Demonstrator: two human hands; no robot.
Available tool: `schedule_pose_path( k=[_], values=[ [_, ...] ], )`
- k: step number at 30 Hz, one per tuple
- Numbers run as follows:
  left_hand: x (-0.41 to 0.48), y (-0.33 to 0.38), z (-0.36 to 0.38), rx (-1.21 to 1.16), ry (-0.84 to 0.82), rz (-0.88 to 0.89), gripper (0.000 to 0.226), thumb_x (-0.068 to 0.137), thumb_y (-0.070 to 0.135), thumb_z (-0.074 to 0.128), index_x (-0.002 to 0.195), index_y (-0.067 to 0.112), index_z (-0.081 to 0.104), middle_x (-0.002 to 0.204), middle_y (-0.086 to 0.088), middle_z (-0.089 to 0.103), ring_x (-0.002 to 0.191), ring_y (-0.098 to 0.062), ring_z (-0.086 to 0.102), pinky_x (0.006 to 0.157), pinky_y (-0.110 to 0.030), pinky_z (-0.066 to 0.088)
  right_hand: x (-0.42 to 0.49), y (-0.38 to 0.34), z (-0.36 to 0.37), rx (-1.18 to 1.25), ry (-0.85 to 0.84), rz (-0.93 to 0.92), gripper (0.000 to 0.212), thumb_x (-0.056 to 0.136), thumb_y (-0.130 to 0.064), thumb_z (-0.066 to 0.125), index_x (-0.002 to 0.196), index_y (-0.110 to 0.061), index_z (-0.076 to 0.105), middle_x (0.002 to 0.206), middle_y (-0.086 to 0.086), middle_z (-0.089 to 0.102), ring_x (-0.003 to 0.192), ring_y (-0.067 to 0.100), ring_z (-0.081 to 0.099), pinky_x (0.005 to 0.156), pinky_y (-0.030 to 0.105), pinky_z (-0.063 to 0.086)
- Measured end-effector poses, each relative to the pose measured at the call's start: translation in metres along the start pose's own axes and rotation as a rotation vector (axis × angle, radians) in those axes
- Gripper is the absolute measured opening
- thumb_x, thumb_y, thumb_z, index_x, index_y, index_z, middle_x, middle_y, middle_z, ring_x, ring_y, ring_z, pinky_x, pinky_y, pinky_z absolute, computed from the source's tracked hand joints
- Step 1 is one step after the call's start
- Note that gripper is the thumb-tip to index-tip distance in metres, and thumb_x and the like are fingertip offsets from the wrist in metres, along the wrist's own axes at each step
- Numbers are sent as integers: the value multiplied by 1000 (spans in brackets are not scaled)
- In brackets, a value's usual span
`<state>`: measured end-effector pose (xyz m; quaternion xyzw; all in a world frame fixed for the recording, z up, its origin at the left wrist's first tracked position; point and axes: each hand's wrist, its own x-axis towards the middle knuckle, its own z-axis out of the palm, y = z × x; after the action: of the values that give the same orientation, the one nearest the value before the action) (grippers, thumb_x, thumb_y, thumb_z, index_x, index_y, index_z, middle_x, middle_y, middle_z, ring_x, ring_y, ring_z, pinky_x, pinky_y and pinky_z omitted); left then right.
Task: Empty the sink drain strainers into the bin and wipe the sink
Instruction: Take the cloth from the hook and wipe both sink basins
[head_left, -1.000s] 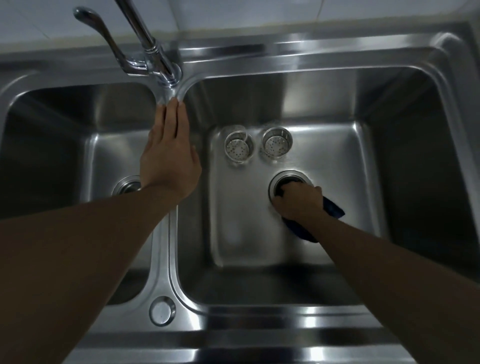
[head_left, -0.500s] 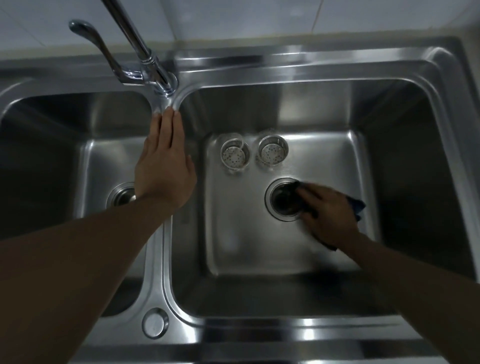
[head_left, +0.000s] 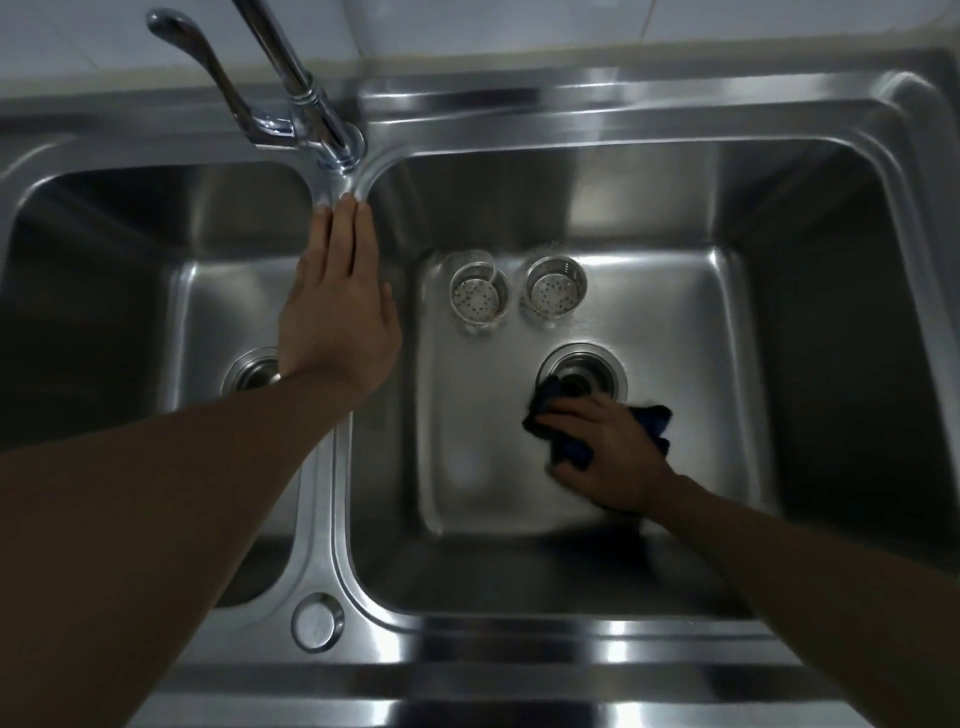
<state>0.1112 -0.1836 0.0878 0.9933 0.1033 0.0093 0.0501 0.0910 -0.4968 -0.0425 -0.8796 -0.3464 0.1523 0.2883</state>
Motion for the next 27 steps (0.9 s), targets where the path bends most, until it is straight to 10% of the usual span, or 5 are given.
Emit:
schedule_pose_path(
  k=[10, 15, 18, 22, 27],
  values=[
    [-1, 2, -2, -9, 9, 9, 59, 104, 19, 28, 158, 3, 12, 168, -11, 10, 155, -28, 4, 125, -40, 16, 71, -103, 64, 155, -95, 37, 68, 76, -24, 69, 141, -15, 55, 148, 10, 50, 127, 35, 52, 104, 46, 43],
    [0, 0, -2, -68, 15, 8, 58, 105, 18, 27, 159, 4, 11, 168, -9, 8, 156, -26, 2, 126, -39, 15, 98, -136, 60, 936, 54, 578, 55, 87, -10, 61, 140, -21, 56, 124, -2, 67, 102, 4, 66, 100, 23, 48],
    [-1, -2, -3, -149, 20, 17, 58, 104, 18, 26, 159, 7, 12, 168, -4, 8, 156, -22, 1, 125, -33, 14, 120, -145, 47, 1305, 87, 711, 54, 88, -7, 59, 139, -25, 58, 106, -18, 67, 79, -18, 63, 69, 5, 50],
    [-1, -3, -3, -224, 28, 14, 60, 101, 19, 24, 160, 11, 14, 168, 0, 9, 156, -18, 1, 122, -28, 13, 85, -164, 42, 1187, 40, 548, 67, 80, -7, 63, 143, -25, 52, 137, -16, 56, 106, -25, 51, 88, 0, 40],
    [-2, -2, -5, -166, 16, 23, 62, 100, 11, 31, 159, 6, 14, 168, -4, 10, 156, -23, 2, 125, -35, 17, 42, -165, 18, 817, -506, 453, 85, 65, -49, 69, 143, -55, 37, 144, -22, 48, 119, -3, 51, 86, 6, 40]
  ],
)
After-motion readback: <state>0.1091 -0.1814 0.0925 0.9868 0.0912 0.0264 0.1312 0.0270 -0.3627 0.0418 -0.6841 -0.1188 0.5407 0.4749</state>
